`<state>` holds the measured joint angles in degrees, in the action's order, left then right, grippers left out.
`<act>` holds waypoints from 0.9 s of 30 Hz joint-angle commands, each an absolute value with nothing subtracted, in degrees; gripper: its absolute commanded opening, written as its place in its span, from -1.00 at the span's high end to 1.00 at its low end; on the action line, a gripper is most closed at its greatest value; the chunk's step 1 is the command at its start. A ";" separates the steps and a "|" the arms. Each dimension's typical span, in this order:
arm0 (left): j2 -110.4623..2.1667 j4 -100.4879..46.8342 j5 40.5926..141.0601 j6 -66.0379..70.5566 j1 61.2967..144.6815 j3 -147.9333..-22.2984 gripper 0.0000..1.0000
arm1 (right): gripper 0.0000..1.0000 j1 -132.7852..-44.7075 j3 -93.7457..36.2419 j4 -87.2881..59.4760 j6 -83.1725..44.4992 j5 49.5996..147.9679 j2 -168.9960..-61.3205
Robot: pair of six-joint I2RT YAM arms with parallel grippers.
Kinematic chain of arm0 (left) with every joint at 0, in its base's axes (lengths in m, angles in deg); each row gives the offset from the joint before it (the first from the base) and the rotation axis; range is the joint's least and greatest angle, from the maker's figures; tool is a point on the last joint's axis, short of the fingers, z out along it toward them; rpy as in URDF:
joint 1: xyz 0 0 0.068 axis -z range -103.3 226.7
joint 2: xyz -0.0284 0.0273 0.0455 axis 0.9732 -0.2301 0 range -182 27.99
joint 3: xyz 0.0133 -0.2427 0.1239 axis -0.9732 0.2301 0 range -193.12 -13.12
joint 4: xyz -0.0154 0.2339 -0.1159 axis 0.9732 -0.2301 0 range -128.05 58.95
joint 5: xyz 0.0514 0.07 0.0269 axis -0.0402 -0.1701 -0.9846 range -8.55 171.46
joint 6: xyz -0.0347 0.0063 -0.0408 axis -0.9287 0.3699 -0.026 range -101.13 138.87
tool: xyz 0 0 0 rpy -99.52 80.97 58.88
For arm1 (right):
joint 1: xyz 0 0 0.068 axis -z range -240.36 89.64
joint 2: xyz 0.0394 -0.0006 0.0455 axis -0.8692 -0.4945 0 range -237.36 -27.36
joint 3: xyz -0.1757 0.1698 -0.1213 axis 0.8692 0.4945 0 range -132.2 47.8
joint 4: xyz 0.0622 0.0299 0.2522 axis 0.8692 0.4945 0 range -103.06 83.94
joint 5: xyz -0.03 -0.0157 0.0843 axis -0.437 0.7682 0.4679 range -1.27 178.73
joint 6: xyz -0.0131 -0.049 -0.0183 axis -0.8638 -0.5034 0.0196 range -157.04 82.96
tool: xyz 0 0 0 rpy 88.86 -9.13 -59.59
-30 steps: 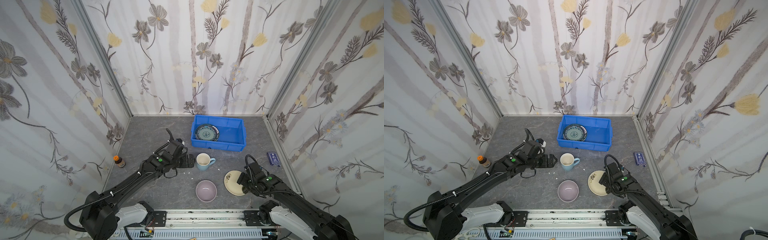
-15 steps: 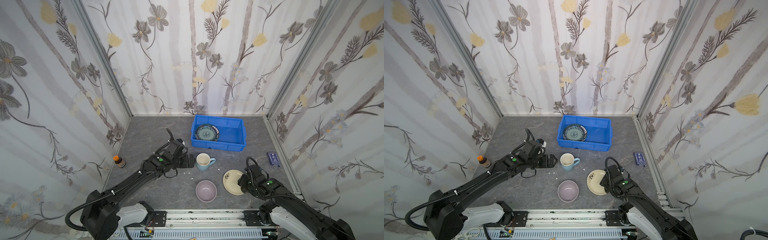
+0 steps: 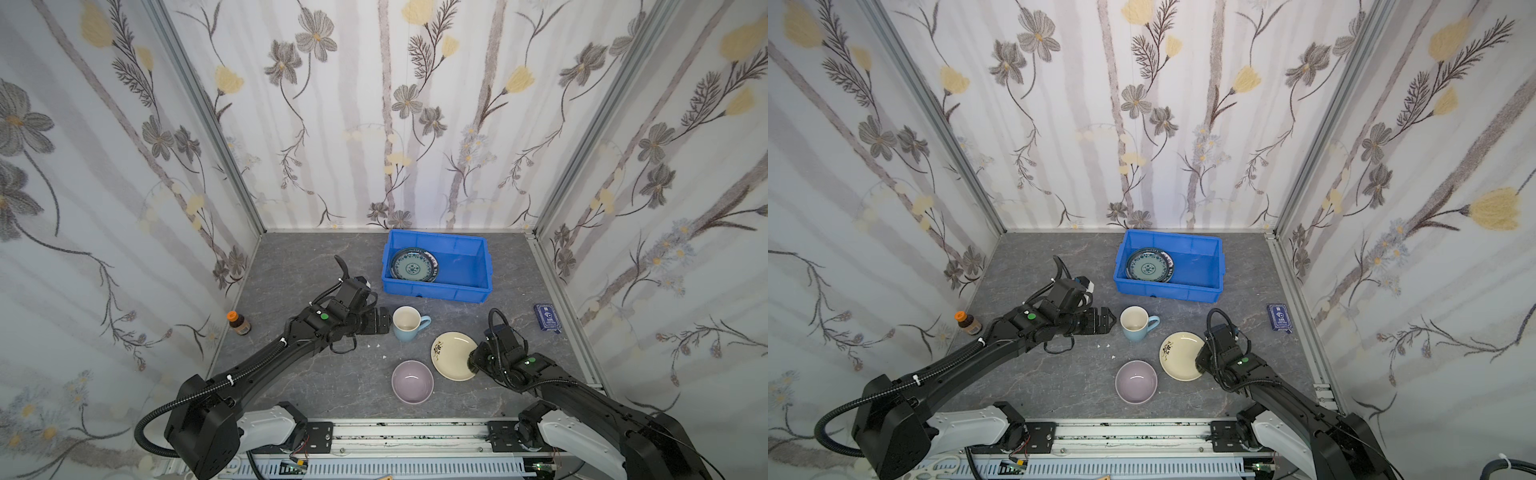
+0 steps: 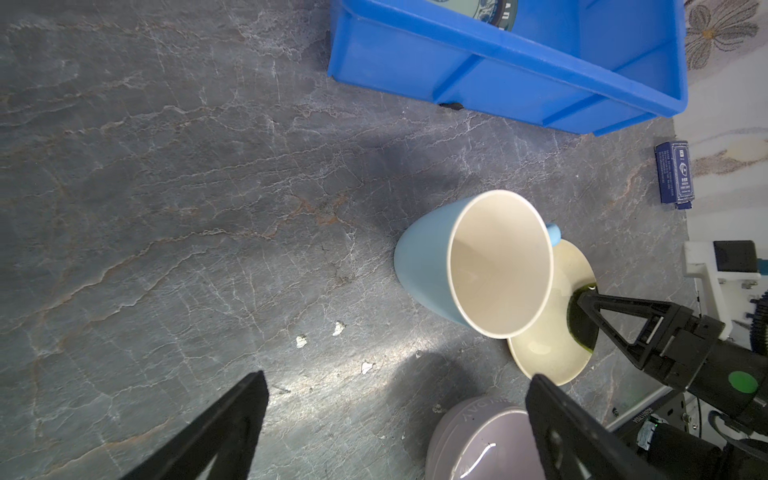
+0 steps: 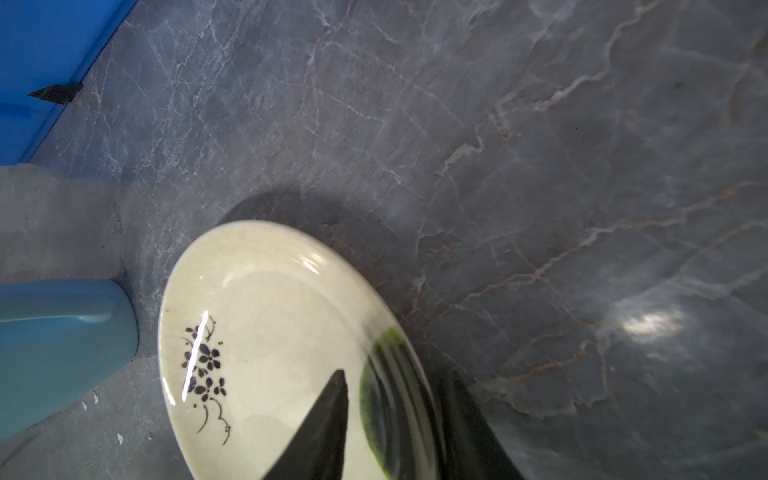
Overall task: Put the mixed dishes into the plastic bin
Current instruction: 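Lower the right gripper onto the cream saucer rim and close it, then tilt up and lift the cream saucer with right gripper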
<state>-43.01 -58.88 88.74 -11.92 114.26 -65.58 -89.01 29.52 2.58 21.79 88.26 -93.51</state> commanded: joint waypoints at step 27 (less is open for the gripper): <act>-46.01 -63.49 84.34 -11.17 114.14 -73.48 -1.00 | 0.95 -86.16 21.80 2.93 12.56 95.14 -98.50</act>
